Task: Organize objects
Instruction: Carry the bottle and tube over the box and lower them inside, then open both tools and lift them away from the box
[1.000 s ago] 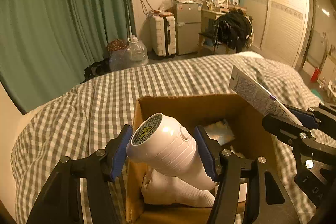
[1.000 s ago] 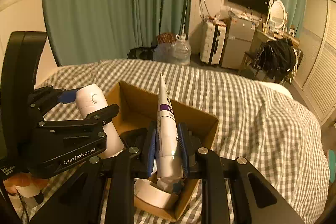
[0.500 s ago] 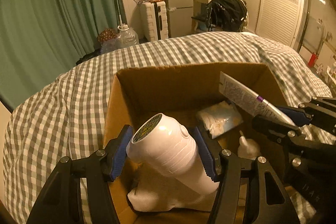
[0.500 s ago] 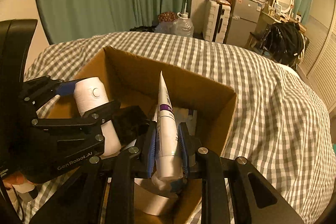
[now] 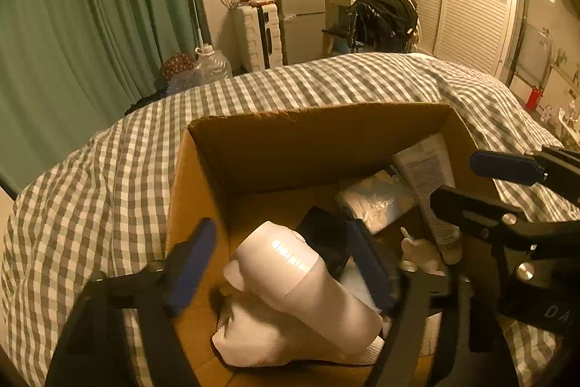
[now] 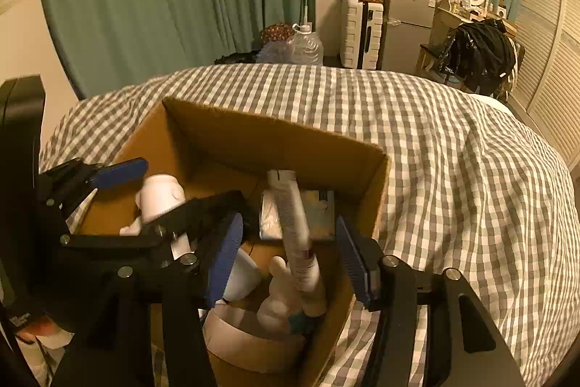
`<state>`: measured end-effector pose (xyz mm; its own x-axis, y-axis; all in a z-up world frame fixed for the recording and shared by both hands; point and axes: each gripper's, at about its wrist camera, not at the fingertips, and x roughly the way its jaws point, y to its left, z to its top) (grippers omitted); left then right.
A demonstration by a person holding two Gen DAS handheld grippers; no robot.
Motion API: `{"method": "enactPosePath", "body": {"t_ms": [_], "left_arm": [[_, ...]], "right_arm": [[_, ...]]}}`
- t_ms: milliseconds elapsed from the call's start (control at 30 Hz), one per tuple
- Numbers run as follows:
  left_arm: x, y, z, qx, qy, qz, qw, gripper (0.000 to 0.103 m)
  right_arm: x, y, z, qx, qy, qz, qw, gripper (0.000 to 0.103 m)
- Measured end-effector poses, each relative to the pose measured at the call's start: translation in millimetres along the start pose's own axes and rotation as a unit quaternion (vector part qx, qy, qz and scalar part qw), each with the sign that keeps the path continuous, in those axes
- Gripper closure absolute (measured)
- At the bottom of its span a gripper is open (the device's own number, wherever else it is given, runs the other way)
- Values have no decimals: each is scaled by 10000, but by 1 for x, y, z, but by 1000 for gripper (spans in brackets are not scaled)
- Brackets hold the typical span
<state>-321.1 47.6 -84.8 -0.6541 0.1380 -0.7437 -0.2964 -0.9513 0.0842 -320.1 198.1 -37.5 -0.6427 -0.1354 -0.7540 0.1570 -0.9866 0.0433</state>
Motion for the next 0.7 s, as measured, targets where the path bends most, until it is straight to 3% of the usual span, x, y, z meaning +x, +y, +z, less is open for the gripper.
{"method": "enactPosePath", "body": {"t_ms": [233, 333, 700], "left_arm": [[-14, 2, 4, -8, -81, 198, 9998, 21], [-34, 4, 9, -82, -302, 376, 9988, 3], [-144, 0, 22, 68, -1220, 805, 9892, 1]], "right_arm": [[-14, -4, 11, 68, -247, -229, 9994, 30], [-30, -5, 17, 104, -376, -274, 9989, 28], [-139, -2, 26, 224, -1213, -553, 9908, 12]]}}
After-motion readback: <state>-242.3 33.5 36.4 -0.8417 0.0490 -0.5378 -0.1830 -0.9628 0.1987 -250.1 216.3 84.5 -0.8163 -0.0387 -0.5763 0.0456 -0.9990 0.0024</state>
